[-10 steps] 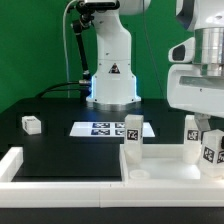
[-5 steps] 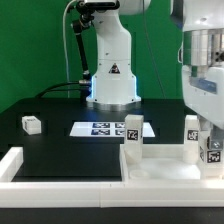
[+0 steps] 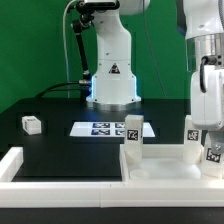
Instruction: Assemble square table
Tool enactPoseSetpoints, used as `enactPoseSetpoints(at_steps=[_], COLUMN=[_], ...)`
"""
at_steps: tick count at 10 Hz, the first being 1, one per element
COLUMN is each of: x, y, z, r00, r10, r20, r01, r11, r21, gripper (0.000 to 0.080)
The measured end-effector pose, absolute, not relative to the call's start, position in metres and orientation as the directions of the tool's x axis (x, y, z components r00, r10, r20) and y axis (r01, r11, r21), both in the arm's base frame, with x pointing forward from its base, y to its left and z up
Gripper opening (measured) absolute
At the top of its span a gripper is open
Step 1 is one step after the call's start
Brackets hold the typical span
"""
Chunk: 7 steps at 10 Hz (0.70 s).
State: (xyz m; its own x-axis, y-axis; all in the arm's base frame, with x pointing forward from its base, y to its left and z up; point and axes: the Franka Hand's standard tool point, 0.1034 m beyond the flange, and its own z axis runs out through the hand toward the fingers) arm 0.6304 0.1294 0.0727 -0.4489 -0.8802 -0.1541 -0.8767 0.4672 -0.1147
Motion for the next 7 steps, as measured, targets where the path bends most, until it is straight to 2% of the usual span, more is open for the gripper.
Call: enactPoseSetpoints(at_steps=[1,2,3,4,7], x=[0.6303,0.6302,0.6318,0.6320,0.6323], y=[0.1296,0.1311,0.1318,0.1315,0.1293], z=[0.0729,0.0739,0.0759,0.0762,0.0760], r00=[-0.394,-0.228,-0.053,0.135,0.323], r10=[-0.908,-0.969,-0.997,-0.991,-0.946], r20=[-0.141,-0.097,-0.052,-0.009,0.025], r01=[-0.903,-0.961,-0.986,-0.978,-0.933], r11=[0.411,0.240,0.060,-0.132,-0.322], r21=[-0.124,-0.141,-0.156,-0.161,-0.159], gripper=[0.0376,0.0556,0.0556,0.0632,0.0649])
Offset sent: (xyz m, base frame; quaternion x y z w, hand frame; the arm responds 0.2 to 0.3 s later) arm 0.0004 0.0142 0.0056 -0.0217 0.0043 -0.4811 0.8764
